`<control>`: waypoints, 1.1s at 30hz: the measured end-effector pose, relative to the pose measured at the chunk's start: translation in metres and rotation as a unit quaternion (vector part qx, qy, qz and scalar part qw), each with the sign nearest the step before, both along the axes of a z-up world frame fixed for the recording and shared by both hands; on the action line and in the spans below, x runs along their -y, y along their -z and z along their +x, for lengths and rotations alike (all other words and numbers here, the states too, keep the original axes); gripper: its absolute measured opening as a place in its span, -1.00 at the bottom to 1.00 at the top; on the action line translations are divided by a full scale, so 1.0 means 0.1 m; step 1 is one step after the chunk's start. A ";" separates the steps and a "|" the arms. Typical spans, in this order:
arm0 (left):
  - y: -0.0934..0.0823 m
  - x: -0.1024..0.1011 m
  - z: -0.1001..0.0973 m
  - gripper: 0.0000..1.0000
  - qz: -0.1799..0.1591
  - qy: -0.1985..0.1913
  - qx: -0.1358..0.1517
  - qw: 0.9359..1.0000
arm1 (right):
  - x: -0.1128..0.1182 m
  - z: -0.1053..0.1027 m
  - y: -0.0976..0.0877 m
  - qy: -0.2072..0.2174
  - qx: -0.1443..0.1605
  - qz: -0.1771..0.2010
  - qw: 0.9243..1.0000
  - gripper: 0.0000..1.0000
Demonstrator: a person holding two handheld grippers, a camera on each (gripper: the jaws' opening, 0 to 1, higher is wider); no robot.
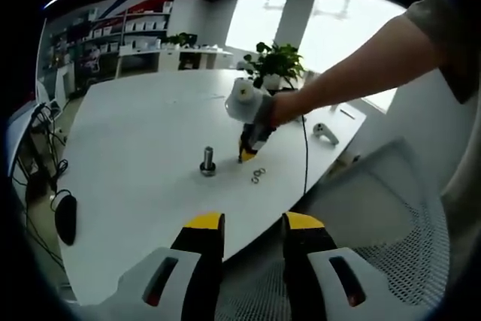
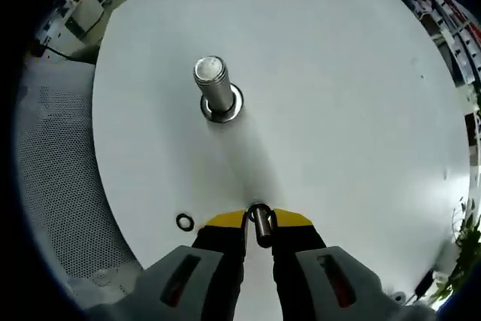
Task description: Place the washer onto the threaded stud by aligning its center hole with the stud, sliding it down to the base, and recovering from edge contact or off-axis alignment until the washer reaches the visible bottom stop.
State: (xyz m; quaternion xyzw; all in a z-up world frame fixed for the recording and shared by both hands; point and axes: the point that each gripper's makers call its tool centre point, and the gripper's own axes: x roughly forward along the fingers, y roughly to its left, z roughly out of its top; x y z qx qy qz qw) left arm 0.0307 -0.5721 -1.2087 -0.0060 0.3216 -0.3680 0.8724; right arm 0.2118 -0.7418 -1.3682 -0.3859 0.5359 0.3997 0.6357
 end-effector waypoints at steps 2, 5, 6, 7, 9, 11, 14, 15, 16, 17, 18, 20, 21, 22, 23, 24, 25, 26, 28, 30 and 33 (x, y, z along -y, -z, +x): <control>0.00 0.00 0.00 -0.43 0.000 -0.002 0.000 1.000 | 0.00 0.00 0.02 0.004 -0.002 0.001 1.000 -0.71; 0.01 -0.01 0.00 -0.43 0.001 -0.003 -0.002 1.000 | 0.01 0.00 0.04 0.017 -0.006 0.005 1.000 -0.69; 0.01 -0.01 0.00 -0.43 0.001 -0.003 -0.002 1.000 | 0.01 -0.01 0.04 0.018 -0.007 0.005 1.000 -0.69; 0.01 -0.01 0.00 -0.43 0.001 -0.004 -0.002 1.000 | 0.01 -0.01 0.04 0.018 -0.007 0.005 1.000 -0.69; 0.01 -0.01 0.00 -0.43 0.002 -0.005 -0.003 1.000 | 0.01 0.01 0.06 0.019 -0.006 0.005 1.000 -0.69; 0.01 -0.02 0.01 -0.42 0.002 -0.006 -0.003 1.000 | 0.00 0.01 0.05 0.023 -0.005 0.011 1.000 -0.67; 0.01 -0.02 0.01 -0.42 0.001 -0.006 -0.003 1.000 | 0.03 0.01 0.00 0.033 -0.001 0.015 0.999 -0.59; 0.01 -0.02 0.01 -0.42 0.001 -0.005 -0.003 1.000 | 0.04 0.00 -0.01 0.035 0.000 0.016 0.999 -0.58; 0.01 -0.01 0.01 -0.43 0.002 -0.005 -0.003 1.000 | 0.06 -0.01 -0.03 0.036 0.003 0.018 0.999 -0.57; 0.01 -0.01 0.00 -0.43 0.001 -0.004 -0.003 1.000 | 0.07 -0.01 -0.04 0.037 0.004 0.018 0.999 -0.55; 0.01 -0.01 0.00 -0.43 0.001 -0.004 -0.003 1.000 | 0.10 -0.03 -0.06 0.038 0.006 0.017 0.999 -0.54; 0.01 -0.01 0.01 -0.43 0.000 -0.004 -0.002 1.000 | 0.17 -0.07 -0.09 0.042 0.008 0.016 0.999 -0.54; 0.01 -0.01 0.01 -0.43 -0.001 -0.003 -0.002 1.000 | 0.19 -0.08 -0.10 0.043 0.008 0.016 0.999 -0.54; 0.01 -0.01 0.01 -0.43 -0.001 -0.003 -0.003 1.000 | 0.21 -0.10 -0.11 0.044 0.009 0.014 0.999 -0.53; 0.00 0.00 0.00 -0.43 -0.002 -0.002 -0.002 1.000 | 0.26 -0.12 -0.12 0.047 0.011 0.013 0.999 -0.53; 0.00 0.00 0.00 -0.43 -0.002 -0.002 -0.002 1.000 | 0.28 -0.13 -0.12 0.051 0.011 0.013 0.999 -0.52; 0.00 0.00 0.00 -0.43 -0.003 -0.002 -0.002 1.000 | 0.31 -0.15 -0.12 0.055 0.011 0.016 0.998 -0.52; 0.00 0.00 0.00 -0.43 -0.003 -0.001 -0.002 1.000 | 0.32 -0.17 -0.12 0.056 0.011 0.015 0.998 -0.52; 0.00 0.01 0.00 -0.43 -0.003 0.002 -0.002 1.000 | 0.36 -0.23 -0.12 0.056 0.009 0.015 0.998 -0.52; 0.00 0.01 -0.01 -0.43 -0.001 0.003 -0.003 1.000 | 0.40 -0.27 -0.10 0.057 0.006 0.012 0.998 -0.52; 0.00 0.00 0.00 -0.43 -0.002 0.001 -0.002 1.000 | 0.46 -0.30 -0.10 0.053 0.010 0.001 0.999 -0.51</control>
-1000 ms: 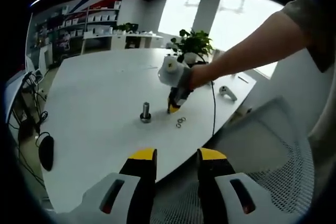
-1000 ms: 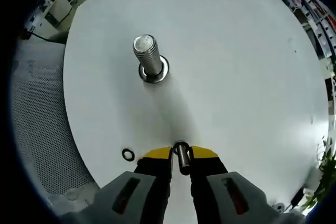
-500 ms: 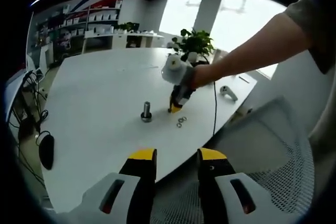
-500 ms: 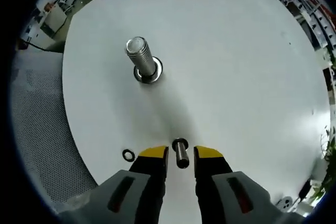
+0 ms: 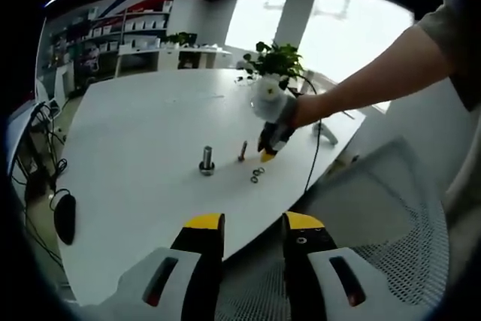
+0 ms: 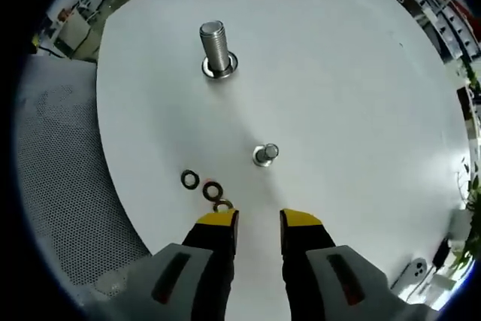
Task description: Place the washer onto the threaded stud by aligning its center hole with the stud, sliding it down to the base, and recovering from edge contact or off-axis alignment until the washer reaches the visible bottom stop.
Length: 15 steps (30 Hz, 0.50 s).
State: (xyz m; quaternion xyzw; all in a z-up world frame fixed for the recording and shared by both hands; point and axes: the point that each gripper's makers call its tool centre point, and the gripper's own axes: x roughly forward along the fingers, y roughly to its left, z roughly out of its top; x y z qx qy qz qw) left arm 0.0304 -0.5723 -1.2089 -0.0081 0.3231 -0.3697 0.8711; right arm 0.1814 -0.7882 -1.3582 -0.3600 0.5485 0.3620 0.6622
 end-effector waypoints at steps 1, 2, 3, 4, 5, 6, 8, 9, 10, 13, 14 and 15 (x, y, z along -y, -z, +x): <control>0.00 0.00 0.00 -0.43 0.000 0.000 0.000 1.000 | -0.01 -0.03 -0.01 0.005 -0.002 0.005 1.000 -0.51; 0.00 0.00 0.00 -0.43 0.000 0.000 0.000 1.000 | -0.02 -0.05 0.00 0.009 -0.005 0.010 1.000 -0.51; 0.00 0.00 0.00 -0.43 0.000 0.000 0.000 1.000 | -0.03 -0.07 0.00 0.008 -0.006 0.012 1.000 -0.51; 0.00 0.00 0.00 -0.43 0.000 0.002 0.001 1.000 | -0.04 -0.08 0.01 0.007 -0.006 0.013 1.000 -0.50; 0.00 0.01 0.00 -0.43 0.000 0.003 0.001 1.000 | -0.07 -0.13 0.02 -0.001 -0.009 0.016 1.000 -0.50; 0.00 0.01 0.00 -0.43 0.001 0.003 0.000 1.000 | -0.09 -0.16 0.04 -0.006 -0.011 0.014 1.000 -0.50; 0.00 0.01 -0.01 -0.43 0.001 0.004 0.001 1.000 | -0.08 -0.19 0.08 -0.017 -0.016 0.001 1.000 -0.51; 0.00 0.01 0.00 -0.43 0.001 0.004 0.001 1.000 | -0.09 -0.20 0.09 -0.017 -0.017 0.000 1.000 -0.51; 0.00 0.00 0.00 -0.43 0.001 0.003 0.002 1.000 | -0.13 -0.22 0.09 -0.022 -0.016 0.004 1.000 -0.51; 0.00 0.00 0.00 -0.43 0.002 0.002 0.002 1.000 | -0.16 -0.24 0.14 -0.023 -0.020 0.007 1.000 -0.51; 0.00 0.00 0.00 -0.43 0.002 0.002 0.002 1.000 | -0.18 -0.24 0.15 -0.023 -0.022 0.008 0.999 -0.52; 0.00 0.00 0.00 -0.43 0.002 0.003 0.002 1.000 | -0.19 -0.24 0.15 -0.025 -0.020 0.008 0.999 -0.53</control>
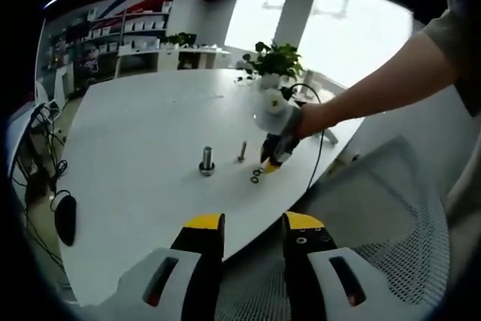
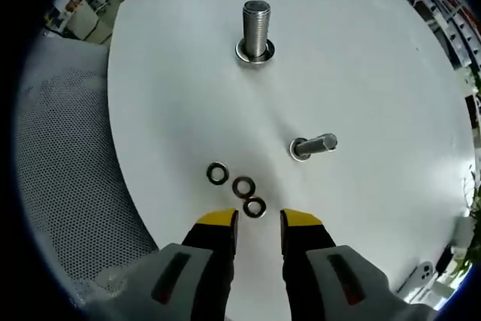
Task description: Place the washer onto the threaded stud by aligning its center hole with the stud, sliding it down to the base, and recovering from edge contact or off-axis alignment until the washer reaches the visible bottom stop.
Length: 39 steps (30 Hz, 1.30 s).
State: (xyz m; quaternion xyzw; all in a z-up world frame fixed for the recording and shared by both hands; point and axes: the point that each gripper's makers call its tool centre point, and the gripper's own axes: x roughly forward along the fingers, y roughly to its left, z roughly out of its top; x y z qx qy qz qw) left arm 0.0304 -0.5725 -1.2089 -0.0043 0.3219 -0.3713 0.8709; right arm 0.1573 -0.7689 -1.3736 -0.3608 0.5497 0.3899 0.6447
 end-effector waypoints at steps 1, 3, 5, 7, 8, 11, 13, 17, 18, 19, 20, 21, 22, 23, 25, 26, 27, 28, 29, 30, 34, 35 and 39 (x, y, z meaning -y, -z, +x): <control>0.00 0.00 0.00 -0.43 0.000 0.001 0.000 1.000 | -0.01 0.01 0.00 -0.001 0.003 0.000 1.000 -0.53; 0.00 0.00 -0.01 -0.43 0.001 0.002 -0.001 1.000 | -0.01 0.02 0.01 0.005 0.001 -0.001 1.000 -0.55; 0.00 0.00 0.00 -0.43 0.001 0.001 -0.001 1.000 | -0.01 0.04 0.00 0.012 0.005 -0.002 1.000 -0.56; 0.00 0.00 0.00 -0.43 0.000 0.000 0.000 1.000 | 0.01 0.05 0.02 0.011 0.004 -0.003 1.000 -0.59; 0.00 0.00 0.00 -0.43 0.000 0.000 0.000 1.000 | 0.00 0.01 0.01 0.014 -0.004 0.000 1.000 -0.63; 0.00 0.00 0.00 -0.43 0.000 0.000 0.000 1.000 | 0.00 0.01 0.01 0.018 -0.006 0.004 1.000 -0.67; 0.00 0.00 0.00 -0.43 -0.001 0.000 0.001 1.000 | 0.00 0.02 0.01 0.016 -0.006 0.005 1.000 -0.68; 0.00 0.00 0.00 -0.43 -0.001 0.000 0.000 1.000 | 0.01 0.02 0.02 0.016 -0.010 0.008 1.000 -0.68; 0.00 0.00 0.00 -0.43 -0.001 0.000 0.000 1.000 | 0.00 0.02 0.01 0.015 -0.011 0.007 1.000 -0.68; 0.00 0.00 0.00 -0.43 -0.001 0.000 0.000 1.000 | 0.00 0.02 0.02 0.013 -0.014 0.003 1.000 -0.68; 0.00 0.00 0.00 -0.43 -0.001 0.000 0.001 1.000 | 0.00 0.02 0.02 0.009 -0.016 -0.003 1.000 -0.68; 0.00 0.00 0.00 -0.43 -0.002 -0.001 0.001 1.000 | 0.00 0.02 0.02 0.001 -0.017 -0.012 1.000 -0.68; 0.00 0.00 0.00 -0.43 -0.002 -0.001 0.001 1.000 | 0.00 0.01 0.03 -0.009 -0.019 -0.024 0.999 -0.68; 0.00 0.00 0.00 -0.43 -0.001 -0.001 0.000 1.000 | 0.00 0.01 0.03 -0.015 -0.020 -0.033 0.999 -0.69; 0.00 0.00 0.00 -0.43 -0.001 -0.001 0.000 1.000 | -0.01 0.01 0.03 -0.020 -0.020 -0.043 0.999 -0.69; 0.00 0.00 0.00 -0.43 -0.001 -0.002 0.000 1.000 | -0.01 0.01 0.02 -0.008 -0.022 -0.050 0.998 -0.69; 0.00 0.00 0.00 -0.43 -0.001 -0.002 0.000 1.000 | -0.01 0.01 0.02 0.002 -0.024 -0.054 0.998 -0.69; 0.00 0.00 0.00 -0.43 -0.001 -0.003 0.000 1.000 | 0.00 0.01 0.02 0.026 -0.024 -0.058 0.998 -0.70; 0.00 0.00 0.00 -0.43 -0.001 -0.003 0.000 1.000 | 0.01 0.01 0.02 0.050 -0.022 -0.058 0.997 -0.70; 0.00 -0.01 0.00 -0.43 -0.001 -0.003 0.000 1.000 | 0.01 0.02 0.02 0.070 -0.016 -0.049 0.996 -0.71; 0.00 -0.01 0.01 -0.43 -0.001 -0.005 0.000 1.000 | 0.02 0.00 0.01 0.066 -0.002 -0.031 0.997 -0.71; 0.00 -0.01 0.01 -0.43 -0.001 -0.005 0.001 1.000 | 0.02 0.00 0.01 0.060 0.003 -0.024 0.998 -0.71; -0.01 0.00 0.00 -0.43 0.000 -0.002 0.002 1.000 | 0.02 0.03 0.00 0.128 -0.007 0.050 0.991 -0.72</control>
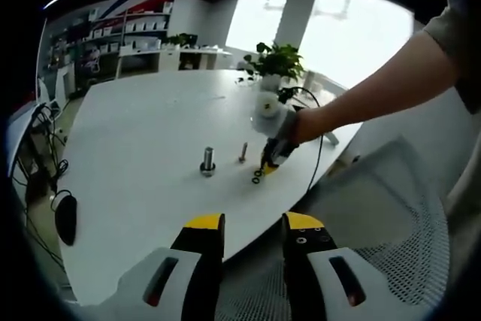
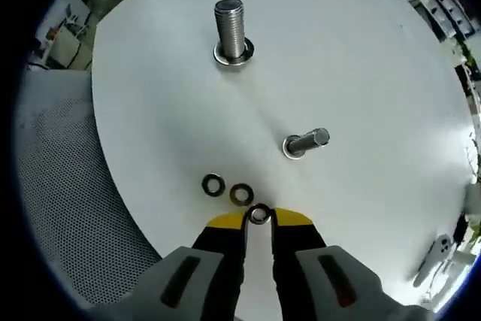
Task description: Place the washer onto the threaded stud by aligning its center hole with the stud, sliding it down to the base, and recovering from edge contact or off-axis alignment until the washer reaches the visible bottom stop.
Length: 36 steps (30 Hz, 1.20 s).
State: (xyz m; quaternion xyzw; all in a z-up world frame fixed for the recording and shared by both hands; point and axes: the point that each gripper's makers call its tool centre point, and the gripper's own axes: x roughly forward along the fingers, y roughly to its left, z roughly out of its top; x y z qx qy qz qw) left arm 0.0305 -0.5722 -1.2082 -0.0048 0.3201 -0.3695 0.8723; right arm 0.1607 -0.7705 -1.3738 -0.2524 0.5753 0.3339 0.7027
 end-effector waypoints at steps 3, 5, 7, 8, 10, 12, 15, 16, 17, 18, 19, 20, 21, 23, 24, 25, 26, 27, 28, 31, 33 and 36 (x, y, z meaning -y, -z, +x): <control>0.00 0.00 0.00 -0.43 -0.001 -0.001 -0.001 1.000 | 0.03 0.02 0.00 -0.032 0.008 0.000 0.999 -0.73; 0.00 0.00 0.00 -0.43 -0.001 0.000 -0.001 1.000 | -0.01 -0.01 0.00 -0.077 0.017 -0.033 0.996 -0.73; 0.00 0.00 0.00 -0.43 -0.001 0.000 -0.001 1.000 | -0.03 -0.01 0.01 -0.089 0.021 -0.048 0.995 -0.72; 0.00 0.00 0.00 -0.43 0.000 0.001 -0.001 1.000 | -0.04 -0.02 0.02 -0.090 0.021 -0.052 0.994 -0.72; 0.00 0.01 0.00 -0.43 0.000 0.002 -0.001 1.000 | -0.04 -0.02 0.01 -0.089 0.024 -0.057 0.994 -0.72; 0.01 0.01 -0.01 -0.43 0.001 0.003 -0.002 1.000 | -0.03 -0.01 0.00 -0.088 0.028 -0.057 0.994 -0.72; 0.01 0.00 0.00 -0.43 0.001 0.003 -0.002 1.000 | 0.01 -0.01 -0.01 -0.073 0.035 -0.040 0.996 -0.73; 0.01 0.00 0.00 -0.43 0.000 0.002 -0.001 1.000 | 0.03 -0.02 -0.01 -0.069 0.033 -0.043 0.996 -0.73; 0.00 0.00 0.00 -0.43 -0.001 0.002 0.000 1.000 | 0.08 -0.02 0.00 -0.065 0.031 -0.048 0.996 -0.73; 0.00 0.00 0.00 -0.43 0.000 0.002 -0.001 1.000 | 0.10 -0.03 0.00 -0.064 0.032 -0.048 0.996 -0.73; 0.01 0.00 0.00 -0.43 0.000 0.002 -0.001 1.000 | 0.12 -0.04 -0.02 -0.059 0.031 -0.047 0.997 -0.73; 0.01 0.00 0.00 -0.43 0.001 0.002 -0.002 1.000 | 0.12 -0.03 -0.03 -0.056 0.032 -0.045 0.997 -0.73; 0.01 0.00 0.00 -0.43 0.001 0.002 -0.001 1.000 | 0.13 -0.02 -0.05 -0.053 0.033 -0.043 0.997 -0.73; 0.00 0.00 0.00 -0.43 -0.001 -0.001 0.000 1.000 | 0.10 0.04 -0.12 -0.047 0.044 -0.033 0.997 -0.73; 0.00 -0.01 0.01 -0.43 -0.001 -0.002 0.000 1.000 | 0.08 0.08 -0.16 -0.042 0.051 -0.025 0.998 -0.73; 0.00 -0.01 0.01 -0.43 -0.001 -0.002 0.000 1.000 | 0.06 0.11 -0.19 -0.038 0.052 -0.019 0.998 -0.73; 0.00 -0.01 0.01 -0.43 -0.001 -0.002 0.000 1.000 | 0.02 0.15 -0.24 -0.034 0.055 -0.011 0.998 -0.73; 0.00 -0.01 0.01 -0.43 -0.001 -0.002 0.000 1.000 | 0.00 0.18 -0.27 -0.034 0.061 -0.008 0.998 -0.73; 0.00 -0.01 0.01 -0.43 -0.001 -0.003 0.001 1.000 | -0.02 0.22 -0.32 -0.035 0.066 -0.006 0.997 -0.73; 0.00 0.00 0.01 -0.43 0.000 -0.001 0.000 1.000 | -0.08 0.28 -0.41 -0.043 0.077 -0.001 0.996 -0.73; 0.00 0.00 0.01 -0.43 0.000 -0.001 0.000 1.000 | -0.11 0.33 -0.47 -0.050 0.086 0.001 0.995 -0.73; 0.00 0.00 0.00 -0.43 0.000 0.000 0.000 1.000 | -0.13 0.38 -0.53 -0.051 0.097 0.004 0.994 -0.73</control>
